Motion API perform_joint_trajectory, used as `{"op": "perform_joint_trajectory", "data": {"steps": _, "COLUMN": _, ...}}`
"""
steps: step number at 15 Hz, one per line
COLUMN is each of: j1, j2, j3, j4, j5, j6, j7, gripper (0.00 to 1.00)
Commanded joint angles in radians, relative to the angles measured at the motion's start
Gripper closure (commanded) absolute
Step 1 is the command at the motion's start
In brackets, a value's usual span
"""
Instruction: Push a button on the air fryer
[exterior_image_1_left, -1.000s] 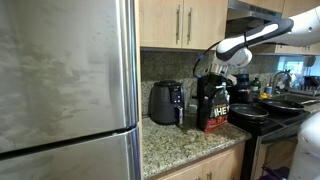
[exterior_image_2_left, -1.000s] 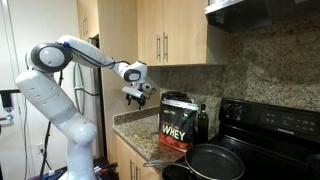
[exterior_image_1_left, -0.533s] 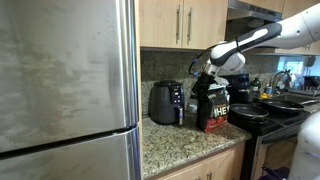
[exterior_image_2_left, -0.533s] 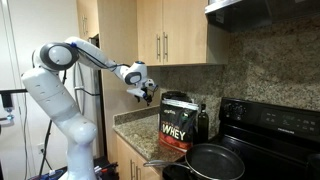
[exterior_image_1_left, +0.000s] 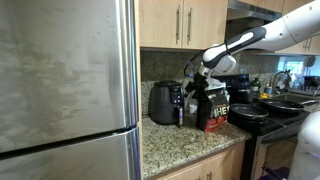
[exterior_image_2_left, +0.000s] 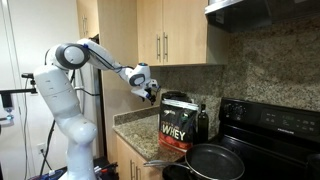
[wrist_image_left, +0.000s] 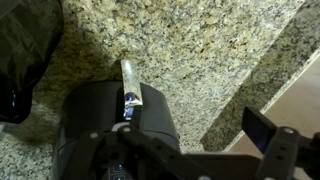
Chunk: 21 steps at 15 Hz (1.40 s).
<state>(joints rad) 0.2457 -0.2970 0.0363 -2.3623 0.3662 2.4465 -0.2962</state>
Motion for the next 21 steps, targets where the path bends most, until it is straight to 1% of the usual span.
{"op": "perform_joint_trajectory", "data": {"steps": 1, "j1": -0.026, "j2": 0.168, "j3": 0.002, "j4": 0.047, "j5": 0.011, "j6": 0.173, "j7": 0.025, "gripper": 0.00}}
{"op": "perform_joint_trajectory", "data": {"steps": 3, "j1": -0.041, "j2": 0.244, "j3": 0.008, "j4": 0.062, "j5": 0.003, "j6": 0.311, "j7": 0.049, "gripper": 0.00}}
{"op": "perform_joint_trajectory", "data": {"steps": 4, "j1": -0.053, "j2": 0.271, "j3": 0.015, "j4": 0.068, "j5": -0.022, "j6": 0.364, "j7": 0.086, "gripper": 0.00}}
{"op": "perform_joint_trajectory", "data": {"steps": 5, "j1": -0.044, "j2": 0.202, "j3": 0.017, "j4": 0.026, "j5": -0.004, "j6": 0.299, "j7": 0.050, "gripper": 0.00}}
{"op": "perform_joint_trajectory", "data": {"steps": 7, "j1": -0.052, "j2": 0.236, "j3": 0.024, "j4": 0.034, "j5": -0.007, "j6": 0.321, "j7": 0.056, "gripper": 0.00}}
{"op": "perform_joint_trajectory", "data": {"steps": 9, "j1": -0.049, "j2": 0.223, "j3": 0.025, "j4": 0.033, "j5": -0.006, "j6": 0.318, "j7": 0.056, "gripper": 0.00}}
{"op": "perform_joint_trajectory", "data": {"steps": 10, "j1": -0.057, "j2": 0.246, "j3": 0.022, "j4": 0.042, "j5": -0.022, "j6": 0.350, "j7": 0.075, "gripper": 0.00}}
{"op": "perform_joint_trajectory", "data": {"steps": 12, "j1": -0.067, "j2": 0.273, "j3": 0.017, "j4": 0.057, "j5": -0.012, "j6": 0.381, "j7": 0.084, "gripper": 0.00}}
{"op": "perform_joint_trajectory", "data": {"steps": 13, "j1": -0.053, "j2": 0.286, "j3": -0.005, "j4": 0.061, "j5": -0.008, "j6": 0.407, "j7": 0.084, "gripper": 0.00}}
{"op": "perform_joint_trajectory", "data": {"steps": 14, "j1": -0.057, "j2": 0.299, "j3": -0.007, "j4": 0.065, "j5": -0.019, "j6": 0.441, "j7": 0.097, "gripper": 0.00}}
{"op": "perform_joint_trajectory", "data": {"steps": 15, "j1": -0.052, "j2": 0.306, "j3": -0.010, "j4": 0.069, "j5": 0.003, "j6": 0.464, "j7": 0.088, "gripper": 0.00}}
{"op": "perform_joint_trajectory", "data": {"steps": 16, "j1": -0.046, "j2": 0.266, "j3": -0.007, "j4": 0.040, "j5": -0.004, "j6": 0.424, "j7": 0.083, "gripper": 0.00}}
{"op": "perform_joint_trajectory", "data": {"steps": 21, "j1": -0.049, "j2": 0.300, "j3": -0.013, "j4": 0.061, "j5": -0.009, "j6": 0.459, "j7": 0.097, "gripper": 0.00}}
